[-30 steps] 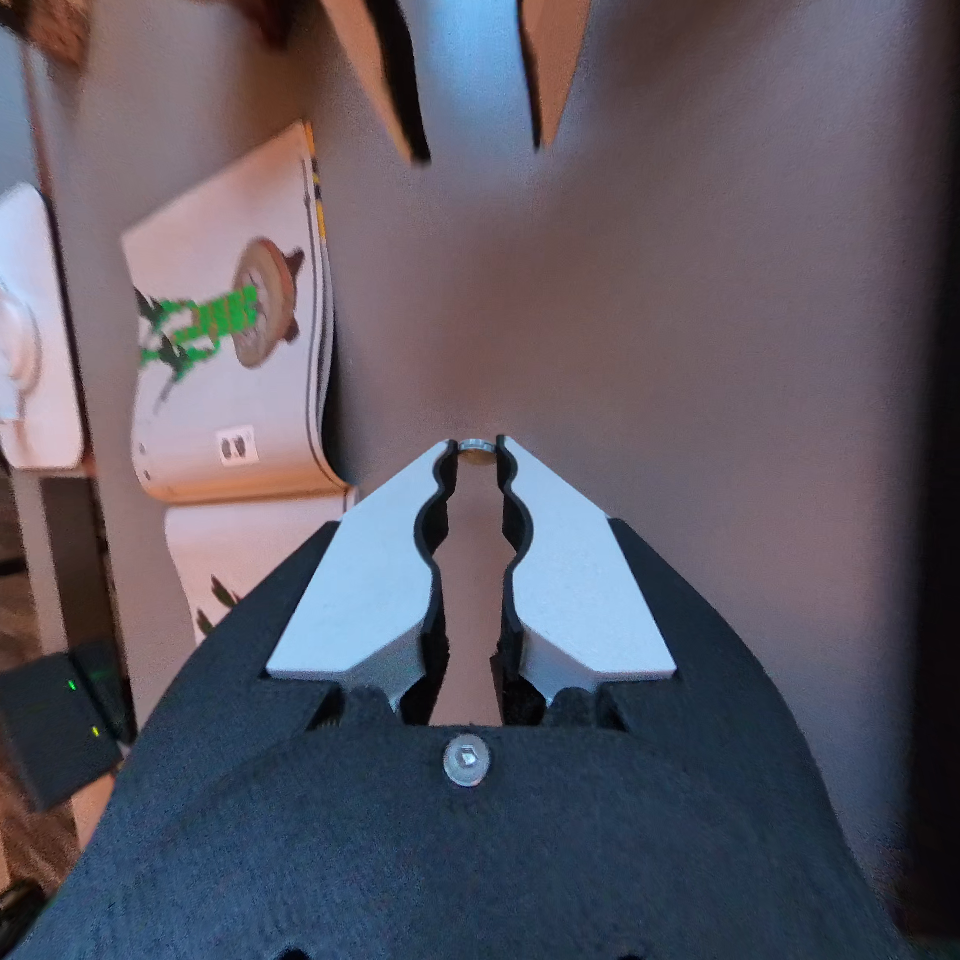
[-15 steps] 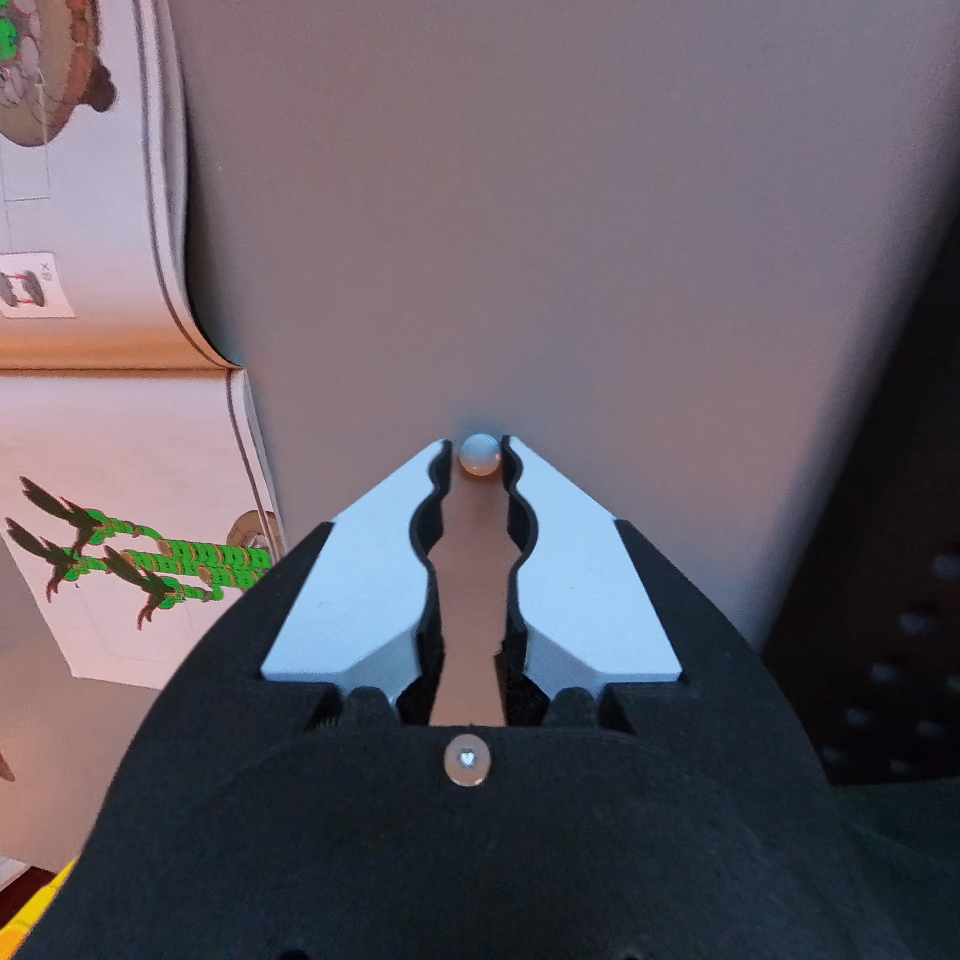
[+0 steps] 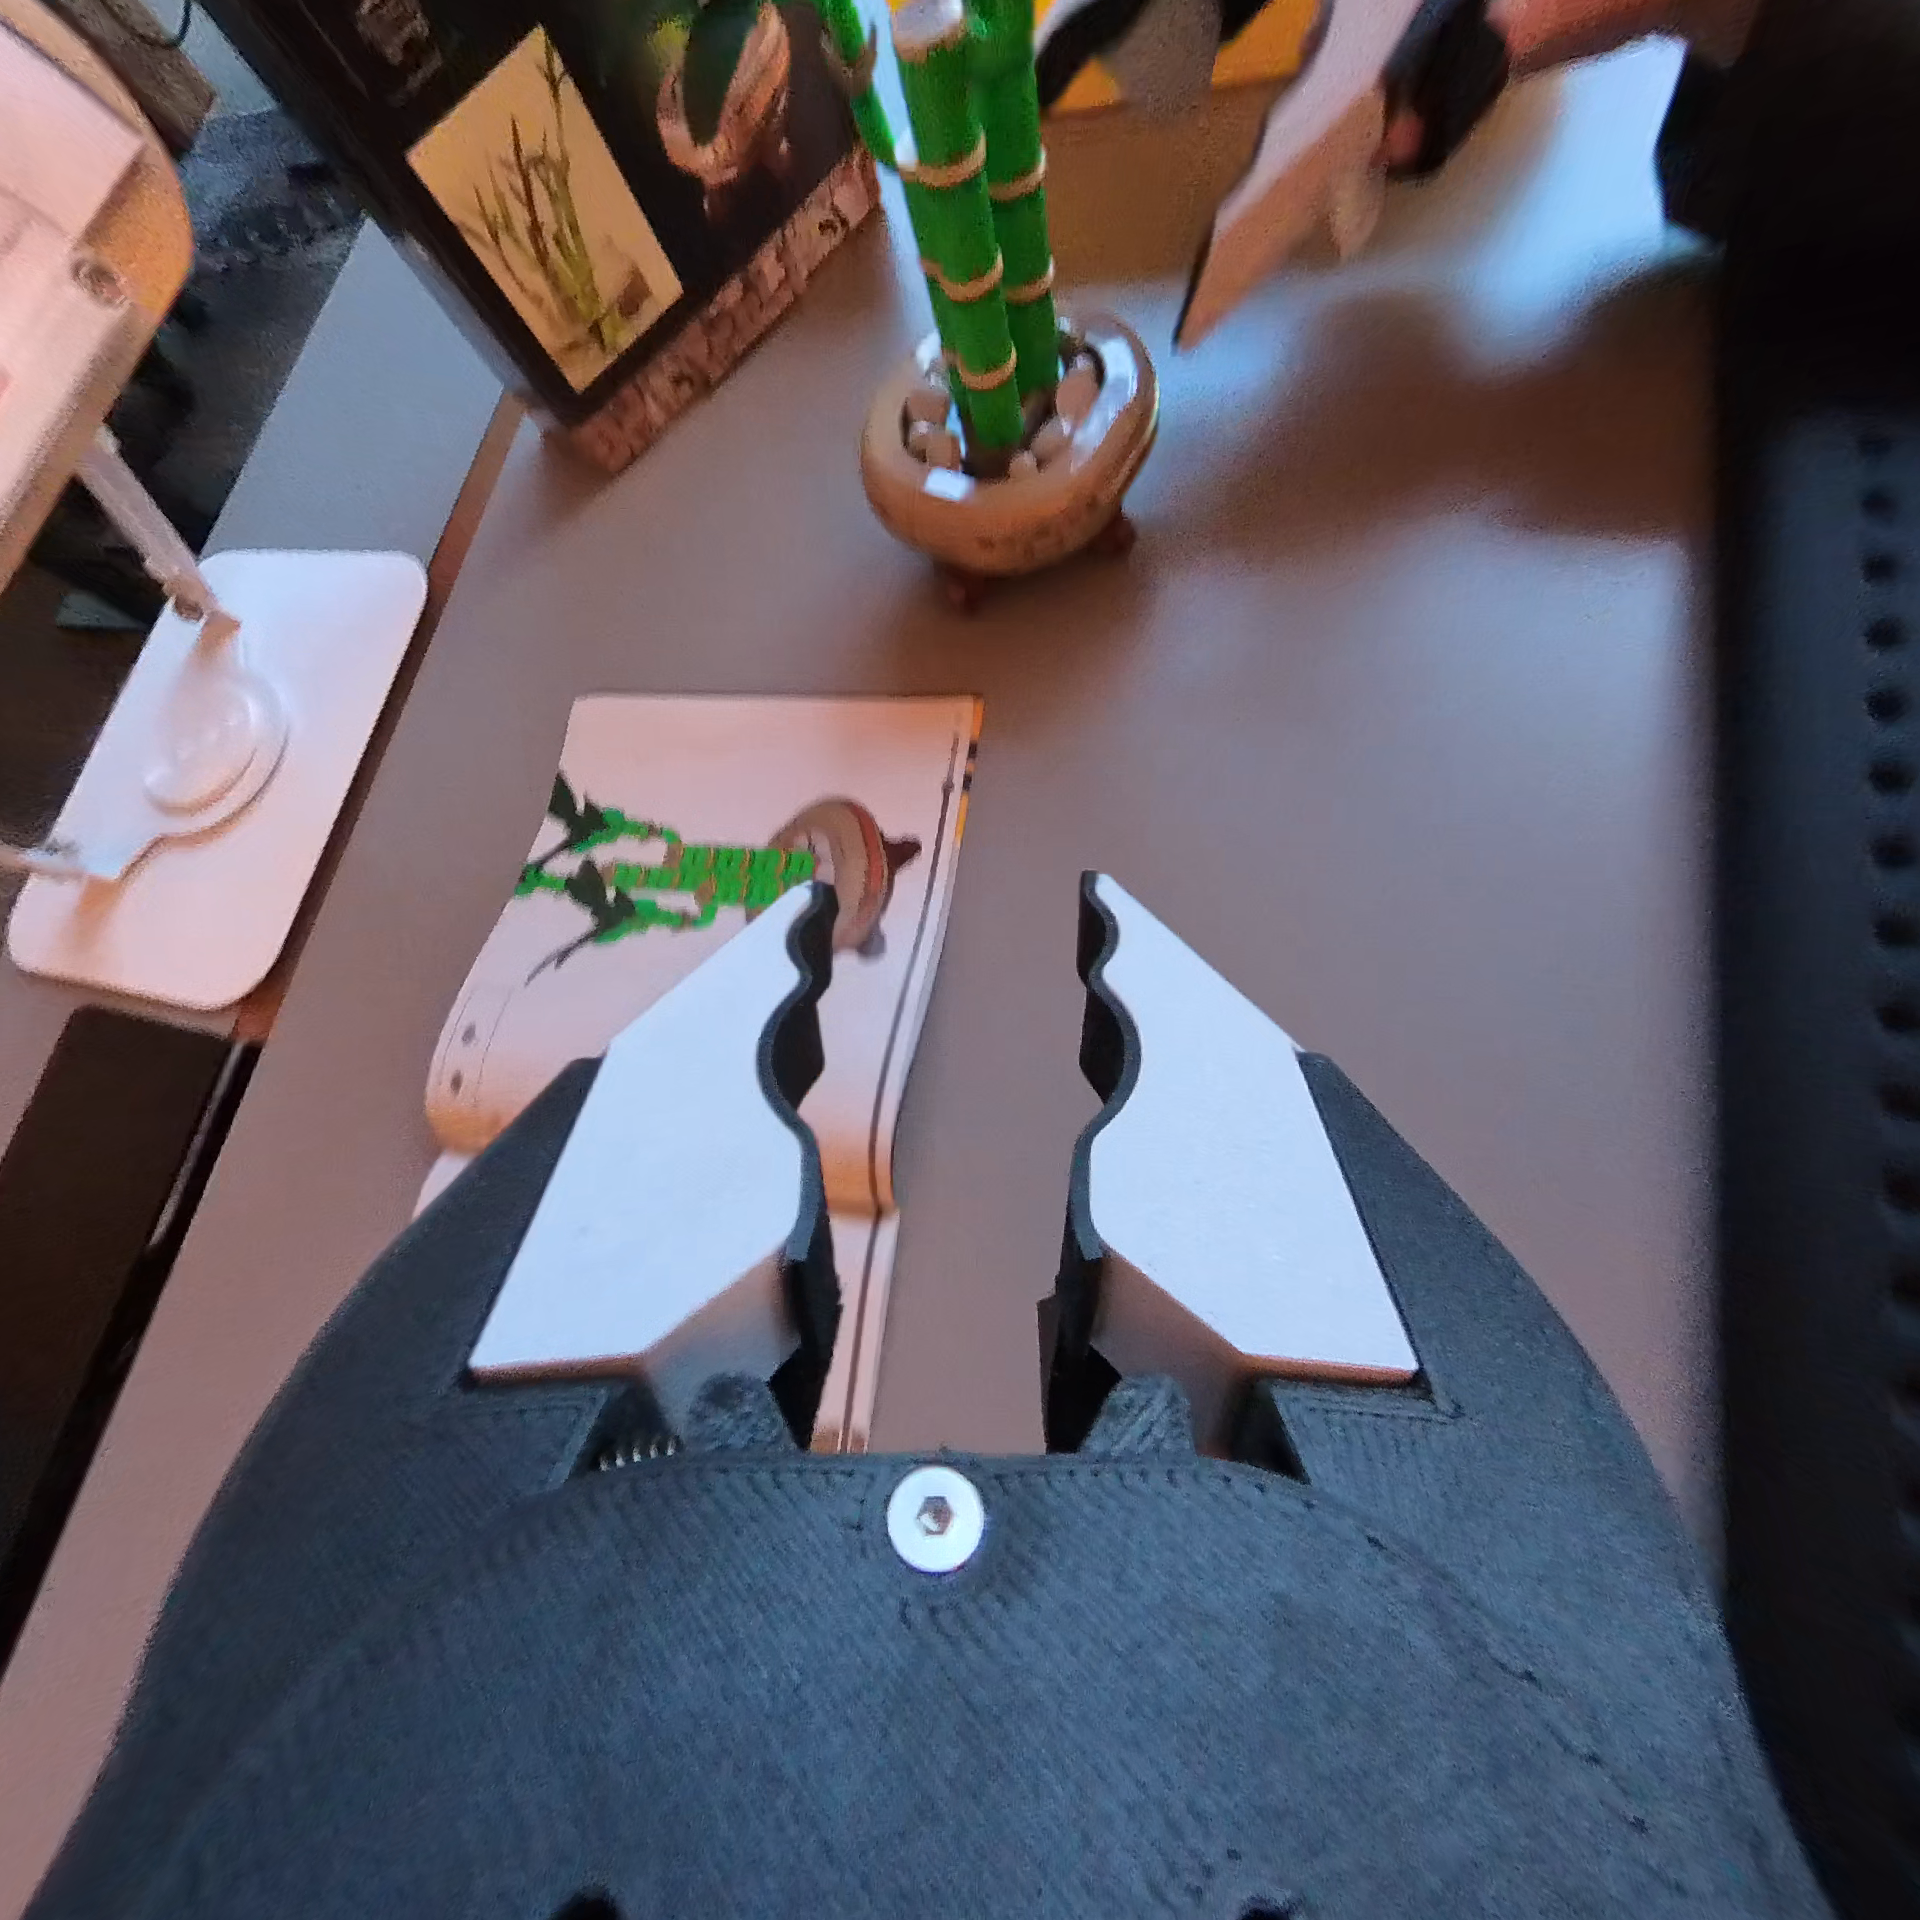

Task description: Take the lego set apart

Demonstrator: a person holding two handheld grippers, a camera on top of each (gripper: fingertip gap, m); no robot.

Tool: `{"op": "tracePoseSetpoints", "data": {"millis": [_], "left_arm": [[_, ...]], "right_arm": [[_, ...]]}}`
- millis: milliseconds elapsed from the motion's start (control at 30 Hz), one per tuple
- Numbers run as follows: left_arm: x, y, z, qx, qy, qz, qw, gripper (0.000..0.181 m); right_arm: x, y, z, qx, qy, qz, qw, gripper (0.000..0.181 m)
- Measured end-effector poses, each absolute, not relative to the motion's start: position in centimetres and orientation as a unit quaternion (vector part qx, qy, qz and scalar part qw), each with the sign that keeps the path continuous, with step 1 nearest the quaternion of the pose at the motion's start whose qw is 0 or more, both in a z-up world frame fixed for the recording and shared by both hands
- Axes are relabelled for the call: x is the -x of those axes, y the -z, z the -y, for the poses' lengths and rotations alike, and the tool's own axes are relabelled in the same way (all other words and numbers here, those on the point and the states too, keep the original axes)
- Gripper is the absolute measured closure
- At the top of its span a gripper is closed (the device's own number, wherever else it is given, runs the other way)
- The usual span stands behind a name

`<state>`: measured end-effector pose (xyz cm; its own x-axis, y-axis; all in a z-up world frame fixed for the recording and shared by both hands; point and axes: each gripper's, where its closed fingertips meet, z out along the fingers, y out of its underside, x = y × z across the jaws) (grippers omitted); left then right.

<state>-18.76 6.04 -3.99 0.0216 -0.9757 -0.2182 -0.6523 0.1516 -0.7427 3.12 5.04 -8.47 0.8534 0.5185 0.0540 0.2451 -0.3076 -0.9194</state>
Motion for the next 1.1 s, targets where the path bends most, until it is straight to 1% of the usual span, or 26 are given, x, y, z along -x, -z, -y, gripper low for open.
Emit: {"op": "tracePoseSetpoints", "data": {"millis": [33, 133, 200, 267, 333, 433, 567, 733, 833, 967, 1100], "left_arm": [[17.3, 4.0, -6.3, 0.612, 0.234, -0.662, 0.364, 0.135], [13.2, 4.6, -7.7, 0.624, 0.259, -0.641, 0.363, 0.145], [10.9, 5.1, -8.6, 0.634, 0.271, -0.627, 0.363, 0.143], [8.9, 5.4, -9.1, 0.641, 0.304, -0.610, 0.354, 0.148], [7.4, 6.1, -9.0, 0.643, 0.343, -0.599, 0.332, 0.148], [6.3, 7.1, -9.0, 0.639, 0.374, -0.591, 0.320, 0.149], [6.0, 7.4, -8.1, 0.625, 0.399, -0.591, 0.316, 0.150], [6.6, 6.9, -5.2, 0.587, 0.383, -0.637, 0.321, 0.154], [7.2, 7.2, -3.0, 0.565, 0.356, -0.678, 0.307, 0.162], [7.5, 7.8, -0.9, 0.540, 0.324, -0.720, 0.291, 0.164], [6.8, 8.8, -1.5, 0.535, 0.288, -0.737, 0.297, 0.162]], "right_arm": [[-3.1, 9.2, -5.5, 0.812, -0.119, 0.231, 0.523, 0.070], [-1.5, 10.2, -6.1, 0.826, -0.132, 0.234, 0.496, 0.070], [-1.2, 10.7, -6.7, 0.831, -0.117, 0.239, 0.488, 0.062], [-1.1, 11.0, -7.5, 0.829, -0.110, 0.237, 0.495, 0.058], [-0.7, 11.5, -7.8, 0.827, -0.131, 0.238, 0.493, 0.058], [0.0, 12.4, -7.7, 0.824, -0.164, 0.250, 0.480, 0.071], [0.4, 12.3, -6.9, 0.815, -0.179, 0.275, 0.478, 0.073], [2.2, 12.3, -4.3, 0.785, -0.228, 0.339, 0.466, 0.073], [3.7, 12.3, -2.6, 0.763, -0.256, 0.383, 0.453, 0.073], [5.0, 12.3, -1.7, 0.750, -0.271, 0.407, 0.445, 0.073], [5.2, 12.2, -1.7, 0.749, -0.276, 0.407, 0.444, 0.073]]}}
